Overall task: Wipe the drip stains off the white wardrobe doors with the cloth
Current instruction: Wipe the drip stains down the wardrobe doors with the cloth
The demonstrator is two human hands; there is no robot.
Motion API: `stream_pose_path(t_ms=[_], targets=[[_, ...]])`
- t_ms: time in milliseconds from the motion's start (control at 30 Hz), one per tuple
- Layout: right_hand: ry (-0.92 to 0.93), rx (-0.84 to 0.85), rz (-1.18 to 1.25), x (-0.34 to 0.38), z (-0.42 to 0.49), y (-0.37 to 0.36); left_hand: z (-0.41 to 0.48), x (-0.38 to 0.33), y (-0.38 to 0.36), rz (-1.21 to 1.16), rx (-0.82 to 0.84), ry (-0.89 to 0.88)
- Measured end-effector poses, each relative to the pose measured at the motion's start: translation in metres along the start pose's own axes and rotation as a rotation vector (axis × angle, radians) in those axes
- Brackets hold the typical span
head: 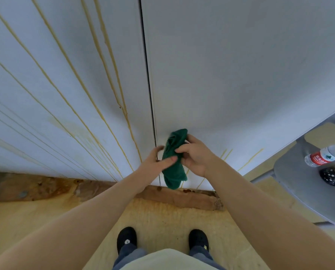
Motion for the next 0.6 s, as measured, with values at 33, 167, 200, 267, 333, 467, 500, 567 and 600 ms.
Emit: stream_pose_path(t_ms=[33,167,200,267,333,467,500,567,600], targets=[[-0.019,0.033,-0.016,-0.001,-0.001,-0.005,0.0,-0.002,-0.004,0.168,0.031,0.003],[-0.018,0.006,0.067,0.004,-0.006,0.007,0.001,-0.014,-0.001,0.611,-0.221,-0.056],[-0.014,-0.029,0.083,0.005,-0.009,0.014,0.0,-0.013,0.001,0.43,-0.255,-0.04],[-0.022,-0.113,0.072,0.006,-0.015,0.032,0.004,0.003,0.01,0.09,-0.379,0.109],[-0.05,-0.201,0.023,0.004,-0.02,0.054,0.008,0.02,0.017,-0.185,-0.461,0.302],[-0.131,-0.317,-0.046,-0.005,-0.032,0.091,0.019,0.019,0.0,-0.452,-0.353,0.494],[-0.148,-0.344,-0.048,-0.005,-0.034,0.099,0.027,0.014,-0.005,-0.508,-0.347,0.485],[-0.152,-0.408,-0.031,-0.004,-0.038,0.115,0.036,0.0,-0.014,-0.538,-0.403,0.4],[-0.141,-0.443,-0.008,-0.002,-0.04,0.12,0.038,-0.008,-0.015,-0.559,-0.427,0.389]])
Point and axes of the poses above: each hand's wrist, its own z-axis towards the middle knuckle, its own y-axis out of the back of the hand, x = y × z, the point moved 4 cm from there along z, towards the middle knuckle, and after that the axes turned 11 degrees about x, right-handed, at the moved point
